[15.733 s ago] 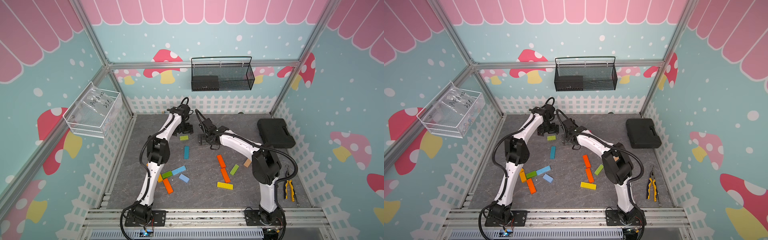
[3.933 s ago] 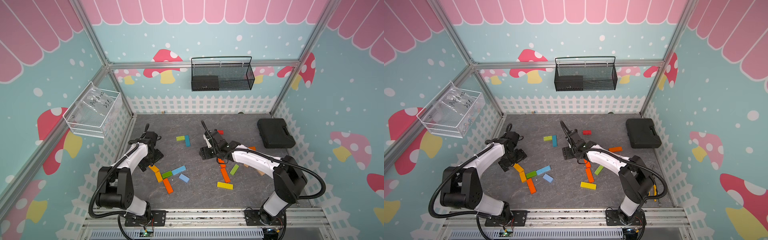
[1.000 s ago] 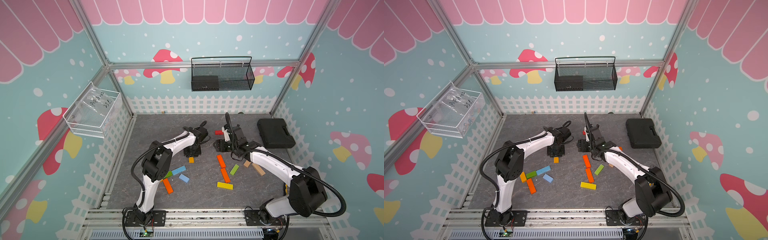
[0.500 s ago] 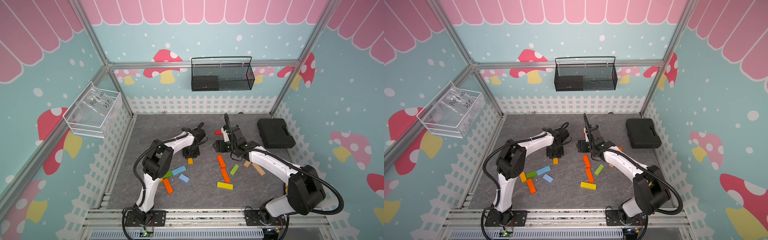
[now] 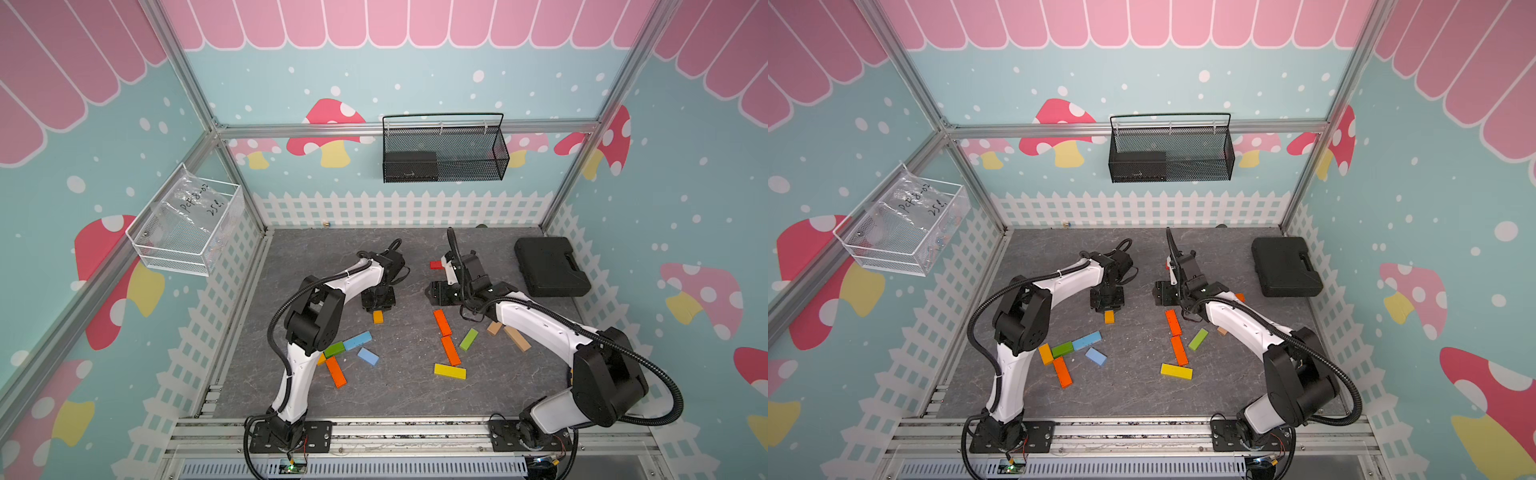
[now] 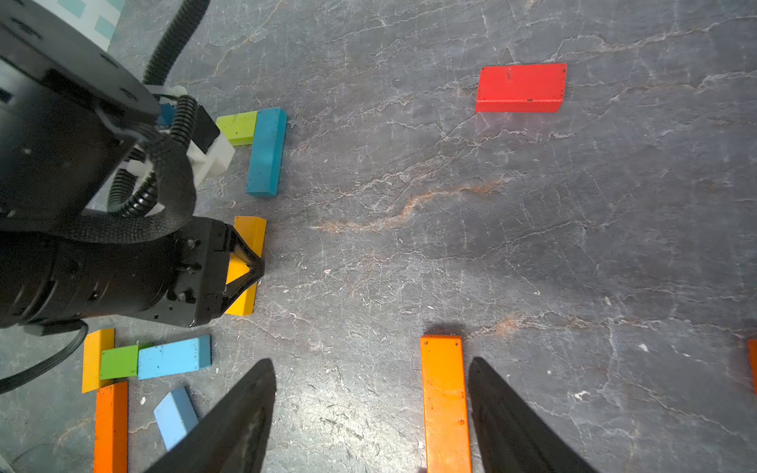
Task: Assemble a giraffe with building blocks
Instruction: Assemble the building block at the center of the board.
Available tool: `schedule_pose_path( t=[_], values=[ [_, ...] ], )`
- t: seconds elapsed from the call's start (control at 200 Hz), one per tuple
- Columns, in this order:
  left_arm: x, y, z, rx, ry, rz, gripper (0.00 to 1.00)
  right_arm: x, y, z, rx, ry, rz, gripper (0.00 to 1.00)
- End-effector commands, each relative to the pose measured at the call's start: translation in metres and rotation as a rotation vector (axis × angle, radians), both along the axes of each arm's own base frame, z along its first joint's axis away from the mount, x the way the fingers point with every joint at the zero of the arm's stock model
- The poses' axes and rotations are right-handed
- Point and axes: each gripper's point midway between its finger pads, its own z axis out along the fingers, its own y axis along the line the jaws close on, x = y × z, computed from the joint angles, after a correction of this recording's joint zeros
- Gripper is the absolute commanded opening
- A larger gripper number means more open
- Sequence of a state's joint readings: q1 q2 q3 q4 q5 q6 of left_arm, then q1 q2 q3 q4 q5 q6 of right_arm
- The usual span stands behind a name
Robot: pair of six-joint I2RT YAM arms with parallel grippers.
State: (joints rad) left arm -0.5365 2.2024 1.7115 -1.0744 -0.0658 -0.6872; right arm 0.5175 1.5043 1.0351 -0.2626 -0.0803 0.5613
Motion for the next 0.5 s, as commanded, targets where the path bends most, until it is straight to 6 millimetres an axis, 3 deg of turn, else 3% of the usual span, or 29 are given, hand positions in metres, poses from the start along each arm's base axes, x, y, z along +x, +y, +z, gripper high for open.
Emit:
schedule_pose_path(
  t=[0.0, 0.495],
  values=[
    [0.004, -0.0022, -0.0149, -0.008, 0.027, -0.006, 0.36, 0.0019, 0.0004, -0.0035, -0.001, 0.005, -0.001, 0.76],
    [0.0121, 0.0073, -0.0174, -0.004, 0.03, 0.006, 0.41, 0.0036, 0.0026, -0.005, 0.005, 0.01, 0.002, 0.76]
  ],
)
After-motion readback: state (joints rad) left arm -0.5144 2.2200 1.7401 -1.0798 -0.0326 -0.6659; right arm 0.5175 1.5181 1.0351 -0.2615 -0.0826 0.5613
